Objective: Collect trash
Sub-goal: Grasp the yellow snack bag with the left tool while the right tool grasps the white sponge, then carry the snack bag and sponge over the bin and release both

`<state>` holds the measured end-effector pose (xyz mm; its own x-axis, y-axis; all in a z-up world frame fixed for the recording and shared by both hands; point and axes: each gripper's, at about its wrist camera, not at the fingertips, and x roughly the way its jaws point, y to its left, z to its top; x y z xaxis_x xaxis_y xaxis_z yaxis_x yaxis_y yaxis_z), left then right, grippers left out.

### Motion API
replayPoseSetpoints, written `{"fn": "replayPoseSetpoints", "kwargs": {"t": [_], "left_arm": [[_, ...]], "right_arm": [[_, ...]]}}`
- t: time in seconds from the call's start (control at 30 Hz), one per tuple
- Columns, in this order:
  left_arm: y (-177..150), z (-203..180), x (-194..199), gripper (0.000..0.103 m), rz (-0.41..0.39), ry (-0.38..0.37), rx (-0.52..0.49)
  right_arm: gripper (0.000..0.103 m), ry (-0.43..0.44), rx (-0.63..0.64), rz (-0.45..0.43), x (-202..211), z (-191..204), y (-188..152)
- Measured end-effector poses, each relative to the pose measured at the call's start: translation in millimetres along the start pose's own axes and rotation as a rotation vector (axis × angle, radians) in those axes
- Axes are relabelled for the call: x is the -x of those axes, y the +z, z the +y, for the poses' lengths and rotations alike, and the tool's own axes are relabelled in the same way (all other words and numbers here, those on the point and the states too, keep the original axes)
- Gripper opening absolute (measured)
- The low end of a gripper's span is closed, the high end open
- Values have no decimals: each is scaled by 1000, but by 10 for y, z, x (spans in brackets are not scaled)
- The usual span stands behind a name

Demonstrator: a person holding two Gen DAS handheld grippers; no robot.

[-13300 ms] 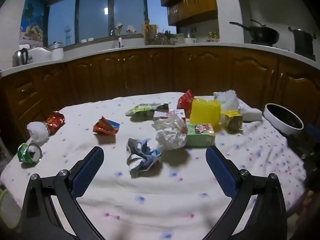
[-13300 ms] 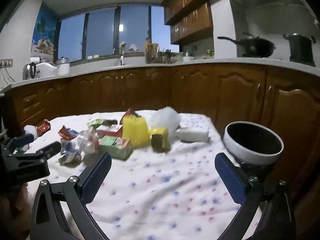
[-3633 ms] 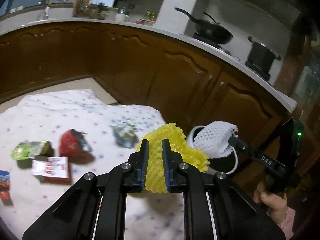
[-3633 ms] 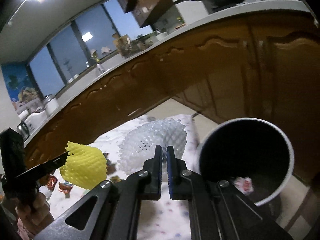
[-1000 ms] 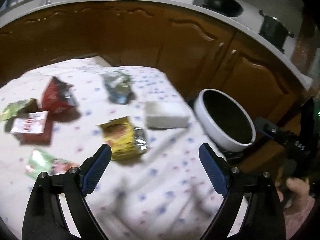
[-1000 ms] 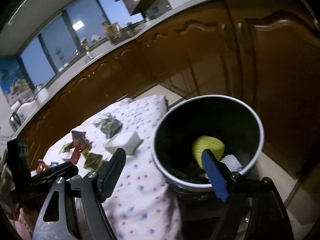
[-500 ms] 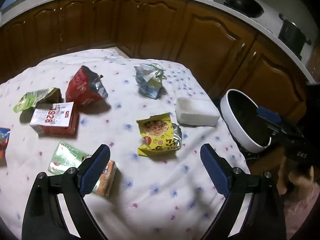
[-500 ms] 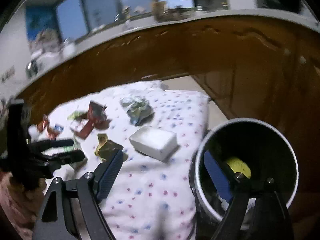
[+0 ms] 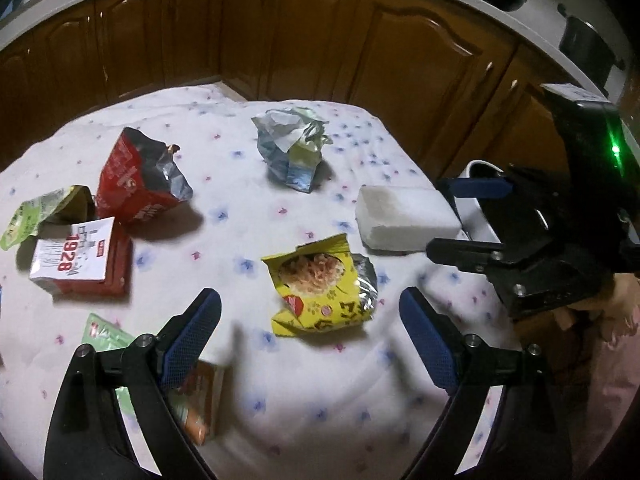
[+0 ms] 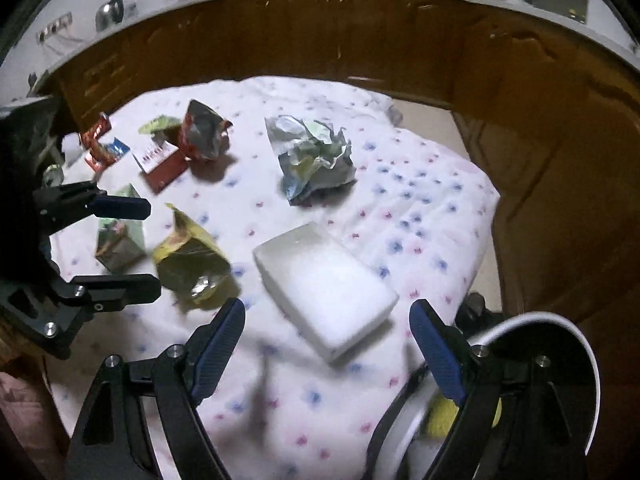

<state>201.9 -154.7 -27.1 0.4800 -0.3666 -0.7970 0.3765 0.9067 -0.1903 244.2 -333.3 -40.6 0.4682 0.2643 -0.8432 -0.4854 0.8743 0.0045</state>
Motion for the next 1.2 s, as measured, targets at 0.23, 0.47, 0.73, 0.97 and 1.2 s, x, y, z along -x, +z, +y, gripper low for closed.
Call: {"fn": "replayPoseSetpoints", "kwargs": {"t": [0.23, 0.47, 0.73, 0.97, 1.2], "left_arm": [[5, 50, -115, 39, 38, -55, 6], [10, 112, 52, 28, 3, -94, 25], [54, -115, 278, 28, -37, -151, -22], [94, -516, 346, 28, -51, -223, -86], [152, -935, 323, 28, -51, -265, -149]], "right_arm": [[73, 31, 25, 47, -204, 39, 68], [63, -21, -79, -58, 55, 58, -94], [63, -47, -377, -263, 747, -49, -545], [63, -107, -592, -360, 1203, -138, -1037], [64, -137, -698, -401, 1418, -272, -1398]]}}
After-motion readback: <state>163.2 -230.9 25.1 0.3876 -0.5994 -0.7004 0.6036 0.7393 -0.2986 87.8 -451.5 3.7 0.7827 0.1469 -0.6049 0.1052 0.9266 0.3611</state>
